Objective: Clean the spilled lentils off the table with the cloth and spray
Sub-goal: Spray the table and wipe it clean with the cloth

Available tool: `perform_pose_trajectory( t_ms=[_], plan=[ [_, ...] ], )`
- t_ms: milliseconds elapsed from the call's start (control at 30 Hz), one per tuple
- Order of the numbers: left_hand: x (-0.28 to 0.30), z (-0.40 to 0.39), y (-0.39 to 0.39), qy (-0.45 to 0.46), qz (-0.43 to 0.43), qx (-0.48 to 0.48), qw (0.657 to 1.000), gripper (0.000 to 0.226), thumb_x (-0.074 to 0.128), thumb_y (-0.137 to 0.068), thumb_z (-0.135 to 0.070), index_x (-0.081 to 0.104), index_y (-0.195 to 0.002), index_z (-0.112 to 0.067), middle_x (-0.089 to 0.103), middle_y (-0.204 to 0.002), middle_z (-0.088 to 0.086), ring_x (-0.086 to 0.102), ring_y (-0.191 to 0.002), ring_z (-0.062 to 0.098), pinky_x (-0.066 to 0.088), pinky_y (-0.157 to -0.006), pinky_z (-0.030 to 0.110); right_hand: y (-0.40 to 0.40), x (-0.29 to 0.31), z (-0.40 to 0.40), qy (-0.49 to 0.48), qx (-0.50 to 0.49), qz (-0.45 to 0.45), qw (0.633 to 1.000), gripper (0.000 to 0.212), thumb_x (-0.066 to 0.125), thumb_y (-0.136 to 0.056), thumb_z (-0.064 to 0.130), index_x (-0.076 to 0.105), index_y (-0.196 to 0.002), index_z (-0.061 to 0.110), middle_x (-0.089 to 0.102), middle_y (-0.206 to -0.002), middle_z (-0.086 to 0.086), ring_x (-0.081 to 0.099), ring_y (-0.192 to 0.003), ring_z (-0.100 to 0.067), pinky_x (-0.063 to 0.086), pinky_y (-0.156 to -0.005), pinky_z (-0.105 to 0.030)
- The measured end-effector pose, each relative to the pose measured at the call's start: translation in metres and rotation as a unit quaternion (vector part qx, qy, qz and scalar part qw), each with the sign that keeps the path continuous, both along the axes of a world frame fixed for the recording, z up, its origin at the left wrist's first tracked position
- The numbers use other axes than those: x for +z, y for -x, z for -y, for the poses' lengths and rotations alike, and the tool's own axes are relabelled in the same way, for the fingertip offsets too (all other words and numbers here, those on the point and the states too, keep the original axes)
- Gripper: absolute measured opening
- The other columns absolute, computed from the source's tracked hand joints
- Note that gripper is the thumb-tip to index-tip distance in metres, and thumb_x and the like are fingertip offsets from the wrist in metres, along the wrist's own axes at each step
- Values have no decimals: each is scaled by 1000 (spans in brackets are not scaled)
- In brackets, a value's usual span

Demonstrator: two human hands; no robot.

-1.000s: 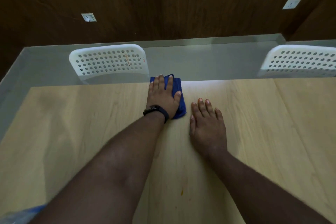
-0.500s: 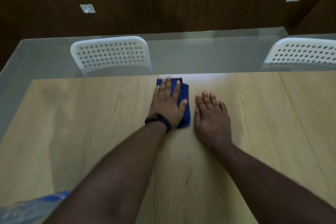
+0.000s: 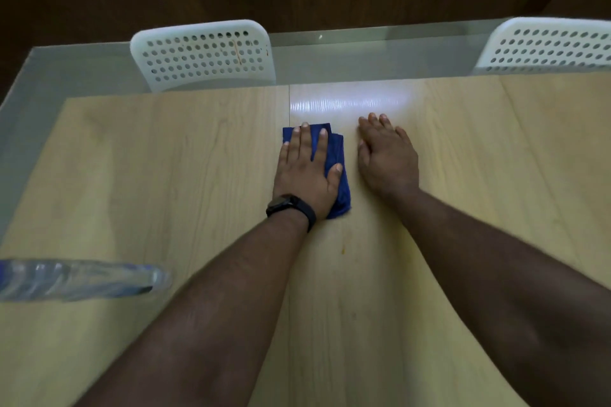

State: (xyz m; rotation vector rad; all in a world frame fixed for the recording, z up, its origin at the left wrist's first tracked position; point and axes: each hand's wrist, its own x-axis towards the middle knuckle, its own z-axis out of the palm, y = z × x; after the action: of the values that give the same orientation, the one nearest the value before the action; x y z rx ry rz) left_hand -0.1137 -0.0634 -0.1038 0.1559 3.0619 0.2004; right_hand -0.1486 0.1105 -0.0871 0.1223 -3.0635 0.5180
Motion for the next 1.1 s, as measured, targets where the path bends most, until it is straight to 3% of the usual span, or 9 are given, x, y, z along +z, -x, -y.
perform_pose_trajectory(
  t_ms=[200,467,700,900,1100],
  plan=[
    [-2,1,-89,-1,3,15,1000,74,6,-103,-57,-8,-166,-20,-13,-173,12,-12,-160,26,-4,-130,43,-73,-1,-6,71,9,10,997,55,40,-109,28,34,-163,21,34,-169,-1,25,-157,-16,23,-129,-39],
    [-2,-6,-229,-5,23,38,999,74,10,-104,-57,-13,-165,-21,-20,-172,12,-17,-159,27,-1,-130,46,-213,-5,-49,8,65,24,998,58,37,-105,32,37,-162,19,33,-168,-5,27,-157,-21,22,-129,-41],
    [2,-23,-333,-13,25,70,997,73,13,-107,-53,-15,-165,-18,-25,-170,12,-22,-158,26,1,-130,47,-245,-4,-57,-11,56,5,998,56,35,-106,31,43,-159,15,36,-167,-6,28,-157,-22,19,-128,-39],
    [3,-21,-321,-8,34,69,997,75,12,-106,-55,-14,-165,-17,-24,-170,13,-21,-158,27,-1,-130,47,-247,-3,-54,-15,50,-1,999,55,34,-108,33,40,-160,16,35,-168,-5,26,-157,-21,18,-129,-38],
    [4,-15,-198,11,34,61,997,74,7,-104,-55,-11,-165,-17,-16,-172,14,-12,-160,29,-1,-130,46,-242,-9,-57,-6,48,-10,999,57,33,-105,34,43,-159,17,38,-166,-5,29,-156,-19,18,-128,-36]
  ],
)
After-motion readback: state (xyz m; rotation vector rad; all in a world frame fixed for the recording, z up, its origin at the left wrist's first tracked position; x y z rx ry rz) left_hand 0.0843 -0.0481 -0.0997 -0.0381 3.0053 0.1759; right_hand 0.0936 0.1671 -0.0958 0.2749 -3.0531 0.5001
